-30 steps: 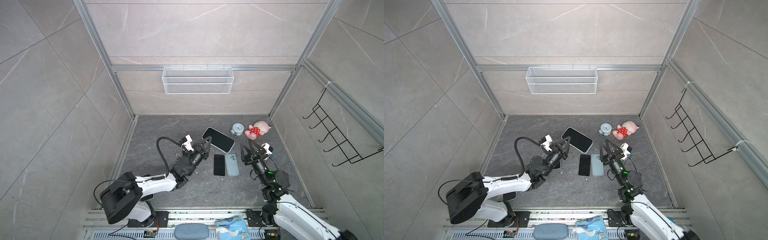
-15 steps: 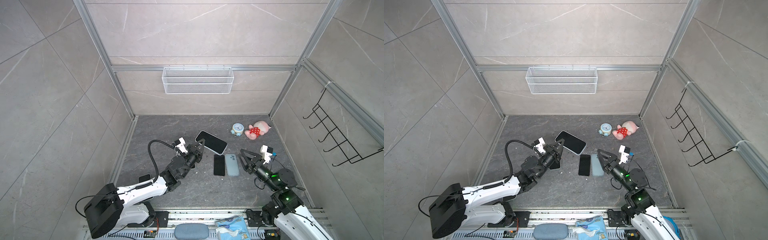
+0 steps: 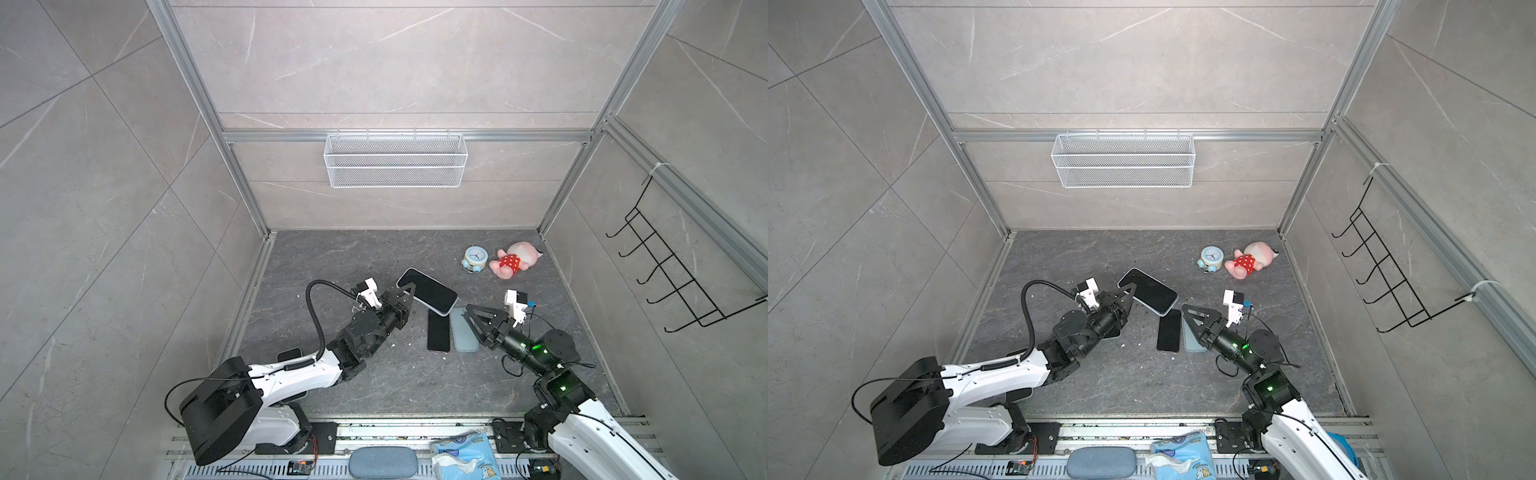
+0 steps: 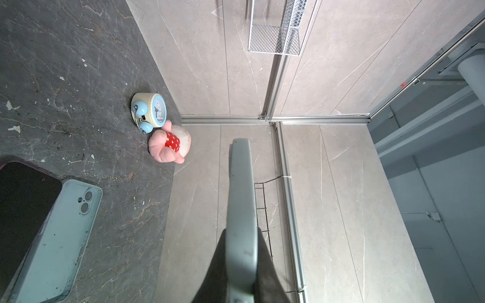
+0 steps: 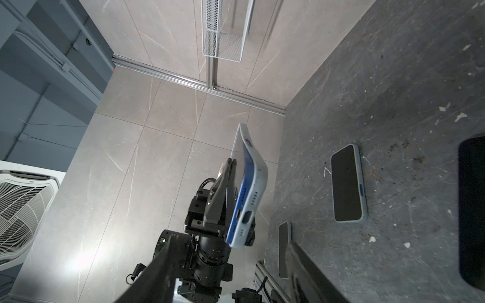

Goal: Take the phone out of the phone case

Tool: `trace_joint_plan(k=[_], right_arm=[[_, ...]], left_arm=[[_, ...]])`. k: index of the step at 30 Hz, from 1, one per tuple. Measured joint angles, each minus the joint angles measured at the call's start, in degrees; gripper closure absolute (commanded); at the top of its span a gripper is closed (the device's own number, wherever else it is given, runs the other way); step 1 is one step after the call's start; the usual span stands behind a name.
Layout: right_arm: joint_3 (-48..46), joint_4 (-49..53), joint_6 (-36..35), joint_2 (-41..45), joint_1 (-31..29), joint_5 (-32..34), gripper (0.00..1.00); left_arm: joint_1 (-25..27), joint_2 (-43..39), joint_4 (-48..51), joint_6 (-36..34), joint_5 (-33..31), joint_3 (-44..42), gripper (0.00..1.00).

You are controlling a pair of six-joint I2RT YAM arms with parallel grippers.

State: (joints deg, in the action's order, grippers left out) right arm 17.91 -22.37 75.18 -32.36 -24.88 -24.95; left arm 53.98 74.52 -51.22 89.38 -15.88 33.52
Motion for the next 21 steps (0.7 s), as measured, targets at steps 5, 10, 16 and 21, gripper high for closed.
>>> trace_joint_plan(k=[5, 10, 16, 21], right_arm=[[-1.4, -2.0, 0.0, -2.2, -0.8, 0.0, 0.39], [-1.9, -3.9, 0.0, -4.8, -1.9, 0.0, 0.39], [-1.9, -6.6, 0.0, -7.1, -2.5, 0.1, 0.4], [-2.1, -8.2, 0.0, -8.3, -2.5, 0.3, 0.41]], left_arm=[[0.0, 0.1, -0.8, 0.0, 0.1, 0.0, 1.0], [0.0, 0.5, -1.8, 0.0, 0.6, 0.0, 1.0], [0.0, 1.4, -2.3, 0.0, 1.1, 0.0, 1.0], [0.0, 1.9, -3.0, 0.0, 1.2, 0.0, 1.0]])
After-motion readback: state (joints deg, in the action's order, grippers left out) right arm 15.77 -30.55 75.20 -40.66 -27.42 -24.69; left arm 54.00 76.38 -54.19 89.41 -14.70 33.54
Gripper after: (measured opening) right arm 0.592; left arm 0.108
